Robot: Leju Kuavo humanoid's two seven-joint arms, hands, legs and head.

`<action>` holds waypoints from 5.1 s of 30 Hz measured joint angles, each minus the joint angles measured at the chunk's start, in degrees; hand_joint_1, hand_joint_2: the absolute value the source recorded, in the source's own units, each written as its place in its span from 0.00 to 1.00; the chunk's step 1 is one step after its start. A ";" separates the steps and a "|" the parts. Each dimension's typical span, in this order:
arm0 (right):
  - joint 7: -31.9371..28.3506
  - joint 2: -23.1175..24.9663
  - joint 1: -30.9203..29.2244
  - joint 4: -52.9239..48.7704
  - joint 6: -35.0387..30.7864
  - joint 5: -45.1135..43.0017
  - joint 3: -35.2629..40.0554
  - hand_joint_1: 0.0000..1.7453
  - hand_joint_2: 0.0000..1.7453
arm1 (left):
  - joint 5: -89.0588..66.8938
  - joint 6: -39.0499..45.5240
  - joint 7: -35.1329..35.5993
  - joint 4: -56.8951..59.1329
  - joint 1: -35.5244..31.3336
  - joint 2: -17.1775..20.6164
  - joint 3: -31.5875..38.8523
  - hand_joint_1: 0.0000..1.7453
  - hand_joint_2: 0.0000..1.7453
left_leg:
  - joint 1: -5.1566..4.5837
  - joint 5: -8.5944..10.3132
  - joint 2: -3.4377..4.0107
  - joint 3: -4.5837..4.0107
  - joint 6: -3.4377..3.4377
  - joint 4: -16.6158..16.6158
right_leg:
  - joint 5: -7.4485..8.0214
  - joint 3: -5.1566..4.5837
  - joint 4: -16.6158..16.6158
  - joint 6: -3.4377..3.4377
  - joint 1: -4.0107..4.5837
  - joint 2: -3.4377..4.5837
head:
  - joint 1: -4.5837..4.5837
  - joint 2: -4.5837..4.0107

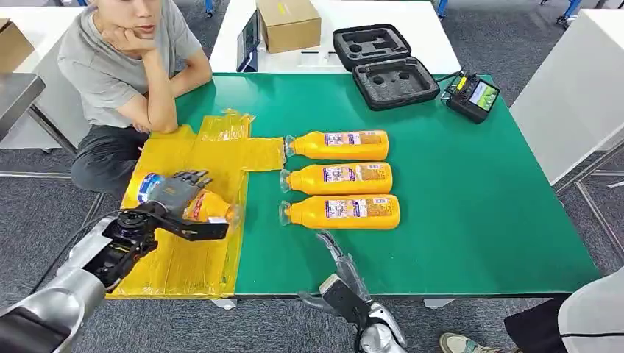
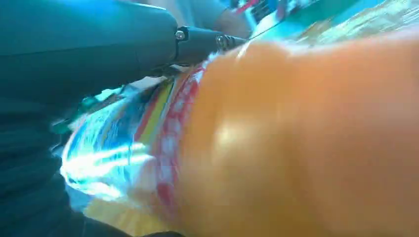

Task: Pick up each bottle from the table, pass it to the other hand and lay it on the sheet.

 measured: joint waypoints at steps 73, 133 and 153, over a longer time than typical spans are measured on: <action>15.32 -7.63 5.88 -25.61 -20.06 41.88 -7.91 0.00 1.00 | 45.11 -5.75 -19.34 -50.60 34.63 -15.50 11.04 0.00 1.00 | -0.02 -0.10 -0.01 -0.13 -0.01 0.00 | -0.02 -0.08 -0.04 0.01 0.00 -0.01 | 0.00 0.00; 16.52 -11.54 -11.26 0.80 -22.71 49.00 -8.76 0.00 1.00 | 47.54 -9.29 -20.33 -41.75 29.74 -19.56 9.88 0.00 1.00 | -0.01 -0.02 0.01 -0.12 0.04 0.02 | 0.04 -0.08 -0.04 0.04 0.02 -0.02 | -0.02 0.00; 12.41 -9.31 -20.87 16.22 -22.91 48.96 -5.66 0.00 1.00 | 47.41 -7.32 -20.70 -40.98 29.98 -19.56 9.38 0.00 1.00 | -0.01 -0.01 0.00 -0.16 0.05 0.02 | 0.03 -0.09 -0.02 0.04 0.02 -0.02 | -0.02 0.00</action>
